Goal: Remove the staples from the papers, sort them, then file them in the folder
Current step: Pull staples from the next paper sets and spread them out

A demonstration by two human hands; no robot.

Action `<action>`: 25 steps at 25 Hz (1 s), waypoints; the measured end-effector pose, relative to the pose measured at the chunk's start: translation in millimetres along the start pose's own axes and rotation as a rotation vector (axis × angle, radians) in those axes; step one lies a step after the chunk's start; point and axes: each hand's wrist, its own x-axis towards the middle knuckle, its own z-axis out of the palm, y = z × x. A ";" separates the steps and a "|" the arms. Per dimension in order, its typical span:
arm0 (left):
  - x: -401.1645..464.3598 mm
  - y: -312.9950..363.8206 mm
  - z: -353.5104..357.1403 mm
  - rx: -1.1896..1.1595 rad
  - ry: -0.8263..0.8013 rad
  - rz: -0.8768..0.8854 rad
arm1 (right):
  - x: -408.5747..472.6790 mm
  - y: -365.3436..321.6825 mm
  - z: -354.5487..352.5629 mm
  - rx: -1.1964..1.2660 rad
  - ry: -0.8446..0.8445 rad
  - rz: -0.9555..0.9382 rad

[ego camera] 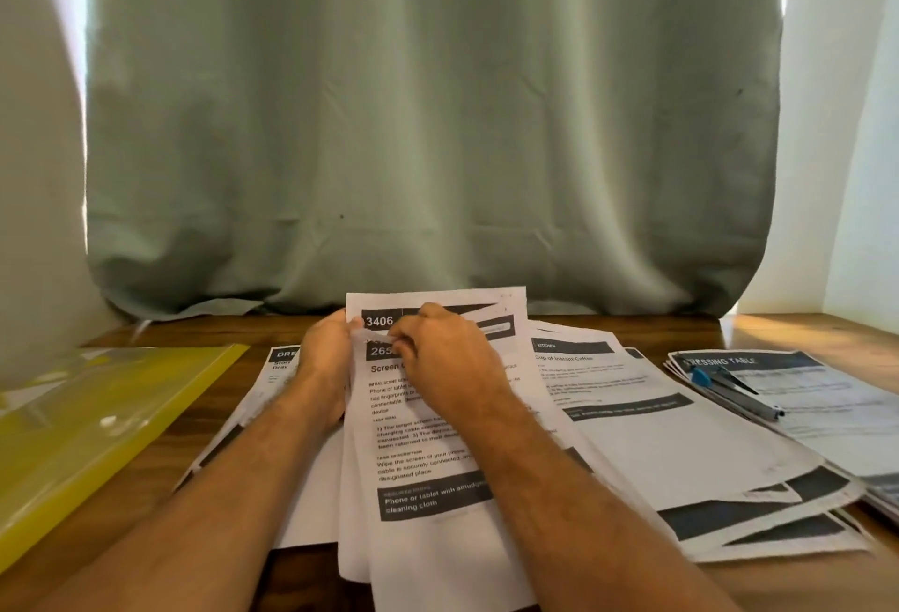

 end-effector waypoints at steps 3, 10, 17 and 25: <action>1.2 2.6 1.7 -0.042 -0.026 0.029 | 1.9 4.4 -5.0 0.056 0.133 0.046; -2.3 3.0 10.6 -0.063 -0.087 0.213 | 12.7 15.1 -7.2 0.169 0.262 0.106; -6.2 5.5 8.7 0.083 -0.165 0.337 | 16.9 14.8 -3.8 0.205 0.310 0.097; 17.6 7.2 -11.0 0.219 -0.067 0.290 | 10.5 20.7 -11.9 0.097 -0.090 0.241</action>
